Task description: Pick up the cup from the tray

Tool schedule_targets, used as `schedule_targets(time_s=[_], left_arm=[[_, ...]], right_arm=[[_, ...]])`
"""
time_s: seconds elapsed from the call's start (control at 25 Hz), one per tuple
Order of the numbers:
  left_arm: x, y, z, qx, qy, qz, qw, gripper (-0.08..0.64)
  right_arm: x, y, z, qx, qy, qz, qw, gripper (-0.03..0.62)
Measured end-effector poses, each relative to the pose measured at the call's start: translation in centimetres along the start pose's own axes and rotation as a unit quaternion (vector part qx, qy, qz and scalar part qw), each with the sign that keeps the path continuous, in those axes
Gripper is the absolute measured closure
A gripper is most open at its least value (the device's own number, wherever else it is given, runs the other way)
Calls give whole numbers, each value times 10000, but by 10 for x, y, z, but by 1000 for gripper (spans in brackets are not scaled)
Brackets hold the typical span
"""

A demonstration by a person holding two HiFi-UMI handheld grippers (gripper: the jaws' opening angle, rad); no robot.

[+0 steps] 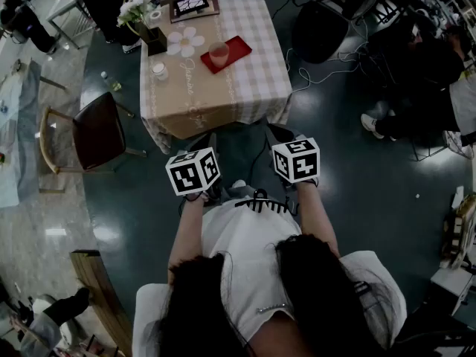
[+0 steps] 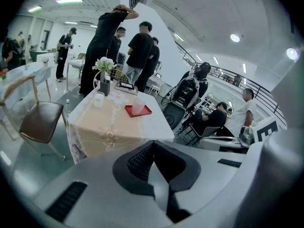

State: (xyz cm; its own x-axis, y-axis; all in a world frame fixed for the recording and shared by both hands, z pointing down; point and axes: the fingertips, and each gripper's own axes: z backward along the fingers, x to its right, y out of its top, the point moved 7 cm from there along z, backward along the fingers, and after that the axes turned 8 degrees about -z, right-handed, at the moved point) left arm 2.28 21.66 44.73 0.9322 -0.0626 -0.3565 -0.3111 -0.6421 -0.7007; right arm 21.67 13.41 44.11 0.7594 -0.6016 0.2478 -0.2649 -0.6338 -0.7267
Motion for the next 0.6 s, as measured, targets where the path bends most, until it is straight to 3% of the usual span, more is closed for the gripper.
schedule_targets(time_s=[0.4,0.6], left_arm=[[2,-2,-5,-62,8,-18,10000,552],[3,0,-5,-98,35,-11,9999,552]], right_arm=[[1,-1,-5,-22,45,-12,10000,583],[4,4,-5,184,247,-237,9992,581]])
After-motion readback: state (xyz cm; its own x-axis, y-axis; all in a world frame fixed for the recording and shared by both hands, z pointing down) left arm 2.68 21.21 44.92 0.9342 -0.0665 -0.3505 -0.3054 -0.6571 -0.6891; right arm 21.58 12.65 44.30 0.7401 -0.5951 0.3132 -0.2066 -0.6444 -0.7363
